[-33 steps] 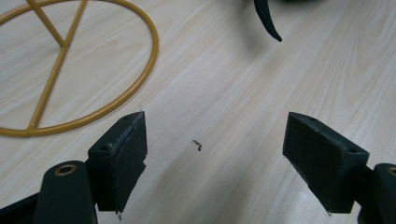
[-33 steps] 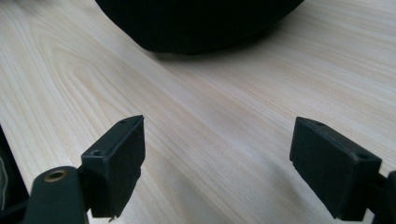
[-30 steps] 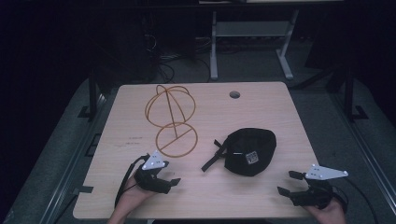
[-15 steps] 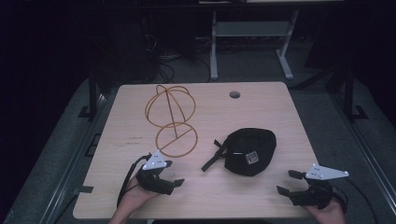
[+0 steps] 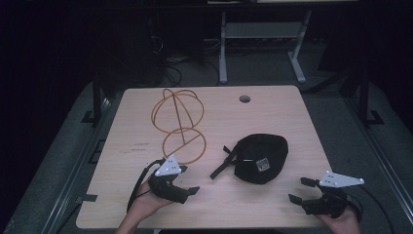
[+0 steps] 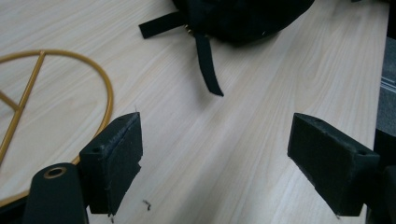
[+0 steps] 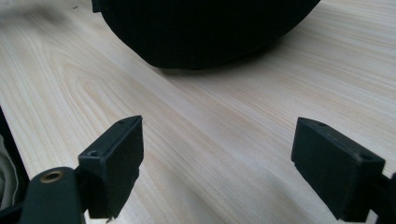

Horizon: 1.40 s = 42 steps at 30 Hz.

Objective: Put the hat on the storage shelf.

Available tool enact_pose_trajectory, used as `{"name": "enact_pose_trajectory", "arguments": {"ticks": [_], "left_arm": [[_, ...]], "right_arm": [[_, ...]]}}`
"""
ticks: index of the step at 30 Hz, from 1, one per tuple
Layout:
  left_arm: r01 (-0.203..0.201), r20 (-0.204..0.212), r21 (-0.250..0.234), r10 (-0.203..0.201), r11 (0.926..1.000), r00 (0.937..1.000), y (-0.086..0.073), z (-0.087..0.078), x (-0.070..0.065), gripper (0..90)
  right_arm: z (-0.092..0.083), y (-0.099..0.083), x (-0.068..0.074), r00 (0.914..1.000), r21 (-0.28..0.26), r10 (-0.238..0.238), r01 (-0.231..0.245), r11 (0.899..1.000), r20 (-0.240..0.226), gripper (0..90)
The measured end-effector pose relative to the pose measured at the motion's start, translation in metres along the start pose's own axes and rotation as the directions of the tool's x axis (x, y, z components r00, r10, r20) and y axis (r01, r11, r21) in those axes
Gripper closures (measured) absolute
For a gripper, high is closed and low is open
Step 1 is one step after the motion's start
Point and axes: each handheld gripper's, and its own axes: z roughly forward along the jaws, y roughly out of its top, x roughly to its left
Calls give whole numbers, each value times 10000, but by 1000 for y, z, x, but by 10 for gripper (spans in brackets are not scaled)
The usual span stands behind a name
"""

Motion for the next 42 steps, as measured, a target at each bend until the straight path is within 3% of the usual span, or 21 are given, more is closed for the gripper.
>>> {"name": "enact_pose_trajectory", "arguments": {"ticks": [7, 21, 36, 37, 42], "left_arm": [[-530, 341, 194, 524, 9984, 9980, 22, 4, -7, 179], [-906, 909, 170, 887, 9957, 9919, 51, 11, -14, 180], [-1354, 1603, 241, 1298, 9905, 9785, 88, 31, -24, 182], [-1436, 1742, 195, 1381, 9894, 9750, 94, 35, -26, 184], [-1589, 1949, 352, 1492, 9867, 9694, 104, 47, -29, 186]], "right_arm": [[2, 1, 1, 9999, 80, -90, 90, 9999, -50, 165], [2, 1, 2, 9999, 52, -109, 109, 9999, -92, 165], [3, 0, 1, 9997, 65, -125, 126, 9999, -193, 166], [3, 0, 1, 9997, 24, -108, 108, 9999, -226, 166], [3, 0, 0, 9996, -5, -137, 137, 9999, -241, 166]]}}
